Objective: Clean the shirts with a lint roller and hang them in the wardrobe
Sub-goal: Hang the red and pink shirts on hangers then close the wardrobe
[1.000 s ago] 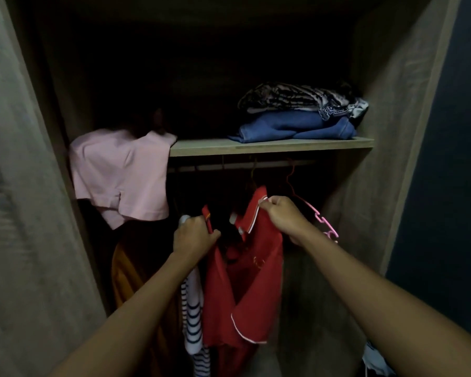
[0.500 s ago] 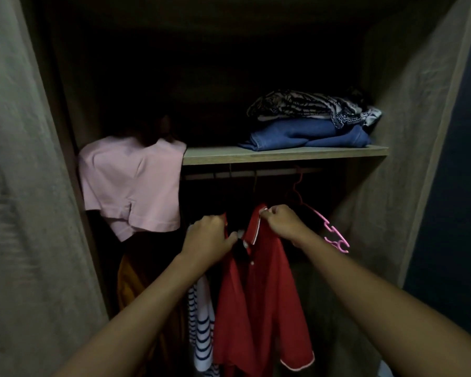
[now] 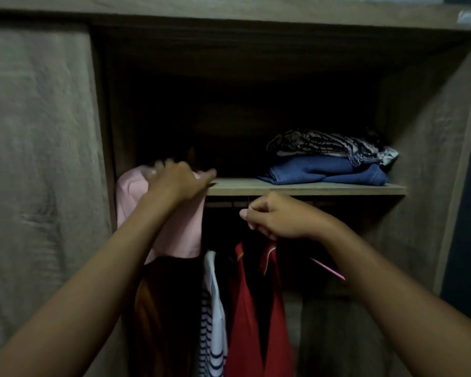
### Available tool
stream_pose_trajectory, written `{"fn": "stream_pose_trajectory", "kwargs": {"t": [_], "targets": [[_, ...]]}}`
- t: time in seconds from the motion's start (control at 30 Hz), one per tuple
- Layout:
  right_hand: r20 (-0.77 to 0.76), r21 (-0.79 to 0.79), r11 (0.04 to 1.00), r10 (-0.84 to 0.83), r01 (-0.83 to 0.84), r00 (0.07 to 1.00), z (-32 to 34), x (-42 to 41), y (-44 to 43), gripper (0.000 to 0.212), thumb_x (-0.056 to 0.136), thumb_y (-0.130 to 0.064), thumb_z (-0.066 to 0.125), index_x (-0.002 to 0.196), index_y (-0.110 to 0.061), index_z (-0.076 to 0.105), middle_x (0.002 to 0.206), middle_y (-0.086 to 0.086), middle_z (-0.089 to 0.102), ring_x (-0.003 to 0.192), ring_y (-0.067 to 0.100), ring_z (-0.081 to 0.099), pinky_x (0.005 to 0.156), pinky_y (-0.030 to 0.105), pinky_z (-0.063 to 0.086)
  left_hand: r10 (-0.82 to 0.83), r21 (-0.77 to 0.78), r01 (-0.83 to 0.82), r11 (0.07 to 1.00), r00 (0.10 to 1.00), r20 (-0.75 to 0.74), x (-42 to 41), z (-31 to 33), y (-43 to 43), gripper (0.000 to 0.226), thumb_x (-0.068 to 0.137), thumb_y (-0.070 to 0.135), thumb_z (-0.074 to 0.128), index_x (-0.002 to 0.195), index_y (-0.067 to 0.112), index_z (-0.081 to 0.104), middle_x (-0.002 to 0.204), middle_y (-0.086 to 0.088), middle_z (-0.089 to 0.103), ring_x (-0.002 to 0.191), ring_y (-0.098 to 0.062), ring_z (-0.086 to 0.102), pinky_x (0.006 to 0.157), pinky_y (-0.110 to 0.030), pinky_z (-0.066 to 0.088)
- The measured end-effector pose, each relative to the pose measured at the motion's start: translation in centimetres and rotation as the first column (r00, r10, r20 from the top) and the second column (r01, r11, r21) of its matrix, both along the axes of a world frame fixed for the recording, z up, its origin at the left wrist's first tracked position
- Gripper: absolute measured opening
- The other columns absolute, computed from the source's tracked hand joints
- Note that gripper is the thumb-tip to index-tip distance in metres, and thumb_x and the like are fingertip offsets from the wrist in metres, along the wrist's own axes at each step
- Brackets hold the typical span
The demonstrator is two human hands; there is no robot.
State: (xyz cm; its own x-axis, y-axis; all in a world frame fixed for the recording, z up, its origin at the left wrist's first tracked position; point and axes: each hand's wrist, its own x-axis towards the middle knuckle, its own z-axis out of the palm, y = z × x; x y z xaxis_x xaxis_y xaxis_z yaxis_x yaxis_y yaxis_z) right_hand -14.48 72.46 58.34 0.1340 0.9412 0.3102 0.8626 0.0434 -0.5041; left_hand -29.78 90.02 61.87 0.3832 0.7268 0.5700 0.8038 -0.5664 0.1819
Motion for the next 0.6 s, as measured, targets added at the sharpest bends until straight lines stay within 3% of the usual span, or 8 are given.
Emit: {"fn": "stream_pose_trajectory", "kwargs": {"t": [0.07,0.13,0.3,0.4,0.5,0.6], "targets": [[0.009,0.062,0.998,0.026,-0.027,1.0,1.4,-1.1,0.1,0.042,0.099,-0.043,0.052,0.073,-0.012,0.065,0.055,-0.002,0.055,0.051,0.013,0.054,0.054,0.028,0.045,-0.093,-0.018,0.093,0.995,0.996,0.01,-1.0,0.1,0.6,0.056,0.087,0.063,0.043,0.109,0.02,0.072,0.119,-0.021,0.066,0.115,-0.043,0.057,0.099,-0.055,0.043],[-0.005,0.131,0.991,0.027,-0.026,1.0,2.7,-1.6,0.6,0.041,0.099,-0.039,0.053,0.07,-0.011,0.064,0.051,-0.004,0.053,0.048,0.013,0.052,0.051,0.026,0.044,-0.158,0.102,0.152,0.983,0.986,0.054,-1.6,0.3,0.3,0.043,0.088,0.046,0.052,0.094,0.008,0.072,0.102,-0.026,0.069,0.099,-0.046,0.063,0.085,-0.047,0.052],[-0.019,0.328,0.941,-0.084,0.085,0.996,4.7,-1.7,3.2,0.043,0.098,-0.039,0.055,0.065,-0.012,0.062,0.052,-0.002,0.054,0.045,0.01,0.048,0.048,0.024,0.038,-0.342,0.339,0.329,0.881,0.94,-0.025,-3.2,-0.8,-3.0,0.026,0.09,0.028,0.064,0.076,0.007,0.069,0.082,-0.02,0.071,0.083,-0.041,0.065,0.066,-0.04,0.043],[-0.001,0.47,0.859,-0.229,0.203,0.973,6.1,-1.9,4.9,0.036,0.095,-0.042,0.058,0.072,-0.014,0.061,0.059,-0.006,0.057,0.055,0.007,0.053,0.056,0.027,0.034,-0.494,0.351,0.495,0.795,0.864,-0.099,-3.6,-2.7,-5.1,0.025,0.086,0.024,0.067,0.068,0.007,0.064,0.075,-0.018,0.069,0.073,-0.039,0.064,0.06,-0.033,0.034],[-0.044,0.442,0.843,-0.321,0.307,0.946,7.4,-2.3,6.9,0.041,0.088,-0.052,0.062,0.103,-0.014,0.059,0.091,0.0,0.065,0.085,0.019,0.063,0.069,0.024,0.039,-0.621,0.268,0.658,0.704,0.753,-0.216,-3.5,-4.5,-7.0,0.027,0.087,0.026,0.061,0.068,0.008,0.06,0.075,-0.015,0.068,0.074,-0.038,0.062,0.06,-0.035,0.034],[-0.009,0.286,0.899,-0.343,0.331,0.939,7.9,-2.8,8.6,0.095,0.075,-0.069,0.066,0.142,-0.009,0.037,0.137,0.015,0.054,0.122,0.031,0.056,0.095,0.033,0.047,-0.718,0.169,0.762,0.625,0.646,-0.26,-3.6,-6.2,-8.3,0.024,0.093,0.023,0.061,0.075,0.008,0.065,0.078,-0.009,0.066,0.074,-0.029,0.06,0.064,-0.034,0.038]]}}
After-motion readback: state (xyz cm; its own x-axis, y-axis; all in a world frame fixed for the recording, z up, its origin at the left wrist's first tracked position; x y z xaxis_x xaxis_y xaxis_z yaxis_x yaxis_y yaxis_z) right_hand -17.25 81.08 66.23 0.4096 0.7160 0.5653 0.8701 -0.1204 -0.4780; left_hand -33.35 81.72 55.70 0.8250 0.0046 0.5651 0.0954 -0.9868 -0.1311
